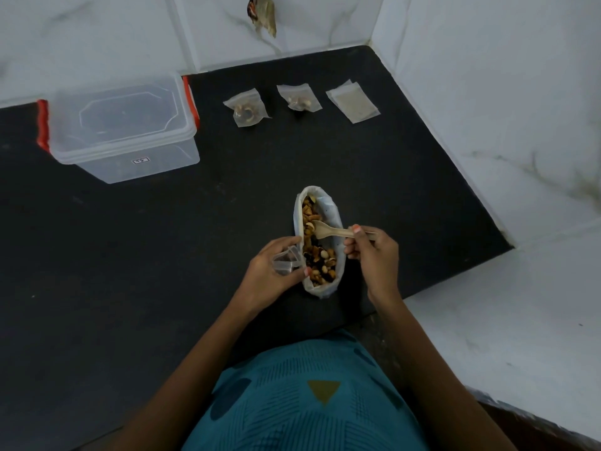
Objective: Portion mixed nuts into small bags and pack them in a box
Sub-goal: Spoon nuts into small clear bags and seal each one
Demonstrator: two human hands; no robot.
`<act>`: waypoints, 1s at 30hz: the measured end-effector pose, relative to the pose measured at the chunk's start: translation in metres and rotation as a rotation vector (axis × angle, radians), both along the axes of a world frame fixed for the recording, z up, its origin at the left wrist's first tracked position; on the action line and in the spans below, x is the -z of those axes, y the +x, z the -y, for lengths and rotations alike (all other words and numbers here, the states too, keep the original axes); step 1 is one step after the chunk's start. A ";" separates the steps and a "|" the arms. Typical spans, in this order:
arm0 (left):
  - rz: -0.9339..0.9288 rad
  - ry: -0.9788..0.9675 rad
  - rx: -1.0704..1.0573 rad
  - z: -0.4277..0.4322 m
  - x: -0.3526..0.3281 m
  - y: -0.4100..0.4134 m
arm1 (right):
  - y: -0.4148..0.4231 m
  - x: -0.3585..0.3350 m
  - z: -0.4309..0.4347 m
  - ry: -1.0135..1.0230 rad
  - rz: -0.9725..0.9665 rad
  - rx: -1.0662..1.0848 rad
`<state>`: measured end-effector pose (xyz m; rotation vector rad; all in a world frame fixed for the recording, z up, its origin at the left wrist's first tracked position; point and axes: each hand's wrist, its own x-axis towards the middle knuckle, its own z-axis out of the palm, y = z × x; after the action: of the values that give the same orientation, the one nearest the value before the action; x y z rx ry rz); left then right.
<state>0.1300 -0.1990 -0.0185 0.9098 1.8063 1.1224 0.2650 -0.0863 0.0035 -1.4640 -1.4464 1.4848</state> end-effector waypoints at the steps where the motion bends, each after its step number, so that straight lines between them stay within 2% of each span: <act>1: 0.002 0.000 -0.001 0.000 0.000 0.000 | -0.001 0.000 -0.001 -0.010 -0.010 -0.003; 5: 0.014 -0.001 -0.023 0.001 -0.002 0.001 | 0.004 -0.002 -0.009 -0.238 -0.168 0.087; 7: 0.015 0.001 -0.035 0.002 -0.003 0.000 | 0.009 -0.002 -0.011 -0.291 -0.210 0.117; 9: 0.019 0.001 -0.030 0.002 -0.004 0.000 | 0.010 0.000 -0.009 -0.266 -0.195 0.115; 14: 0.015 -0.021 0.006 0.002 -0.004 0.000 | -0.001 0.002 0.002 -0.002 -0.049 -0.006; 22: 0.014 -0.037 0.005 0.004 -0.006 -0.001 | 0.010 -0.002 -0.006 -0.390 -0.278 0.140; 30: -0.091 -0.003 -0.095 0.008 -0.006 -0.004 | 0.010 -0.005 -0.006 -0.385 -0.292 0.149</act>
<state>0.1262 -0.2066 -0.0125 0.8939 1.9431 1.1531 0.2754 -0.0802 0.0086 -1.4560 -0.8938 1.8611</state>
